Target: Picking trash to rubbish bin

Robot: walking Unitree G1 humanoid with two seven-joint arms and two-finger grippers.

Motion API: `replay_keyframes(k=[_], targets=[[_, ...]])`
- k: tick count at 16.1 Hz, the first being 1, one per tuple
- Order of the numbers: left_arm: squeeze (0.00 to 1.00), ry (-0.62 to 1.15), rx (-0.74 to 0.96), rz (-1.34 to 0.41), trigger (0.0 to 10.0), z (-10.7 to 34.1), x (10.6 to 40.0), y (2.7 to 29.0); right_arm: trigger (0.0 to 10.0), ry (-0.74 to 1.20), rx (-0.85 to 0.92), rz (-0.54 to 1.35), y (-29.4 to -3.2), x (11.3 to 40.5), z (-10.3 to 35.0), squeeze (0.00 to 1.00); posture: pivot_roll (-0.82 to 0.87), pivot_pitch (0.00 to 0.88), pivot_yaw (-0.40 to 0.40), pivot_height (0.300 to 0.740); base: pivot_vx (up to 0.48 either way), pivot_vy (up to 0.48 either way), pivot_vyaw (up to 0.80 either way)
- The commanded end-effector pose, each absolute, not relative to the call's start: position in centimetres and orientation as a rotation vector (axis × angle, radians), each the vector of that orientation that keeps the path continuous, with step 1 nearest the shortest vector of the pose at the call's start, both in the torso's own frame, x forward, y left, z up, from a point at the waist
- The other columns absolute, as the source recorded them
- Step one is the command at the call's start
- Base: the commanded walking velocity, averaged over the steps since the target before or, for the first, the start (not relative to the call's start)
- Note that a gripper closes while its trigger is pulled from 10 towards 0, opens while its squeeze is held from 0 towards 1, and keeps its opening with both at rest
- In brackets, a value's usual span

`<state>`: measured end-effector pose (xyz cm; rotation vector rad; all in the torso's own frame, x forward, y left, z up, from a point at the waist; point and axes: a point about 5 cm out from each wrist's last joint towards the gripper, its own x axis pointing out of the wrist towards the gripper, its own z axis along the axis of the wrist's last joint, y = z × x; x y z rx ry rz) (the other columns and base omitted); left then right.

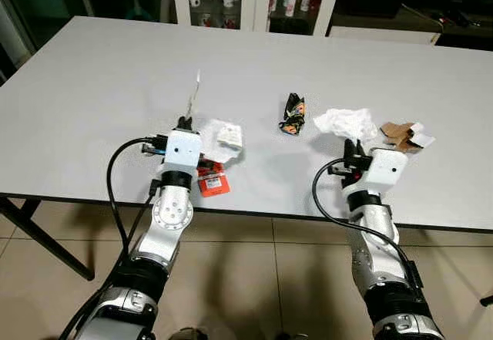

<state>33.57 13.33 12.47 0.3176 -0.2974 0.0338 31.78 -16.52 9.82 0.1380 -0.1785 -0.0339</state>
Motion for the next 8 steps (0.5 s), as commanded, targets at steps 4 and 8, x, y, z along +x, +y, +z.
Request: replay_keyframes(k=[4, 8], targets=[[0.0, -0.303, 0.341, 0.0, 10.0, 12.5, 33.35, 12.72, 10.0, -0.171, 0.128, -0.024, -16.48, 31.77, 9.96, 0.0, -0.01, 0.017, -0.05, 0.74, 0.0, 0.0, 0.0], [0.0, -0.298, 0.347, -0.008, 10.0, 12.44, 33.34, 12.51, 10.0, -0.166, 0.129, -0.022, -16.43, 31.74, 9.93, 0.0, -0.02, 0.031, -0.046, 0.74, 0.0, 0.0, 0.0]])
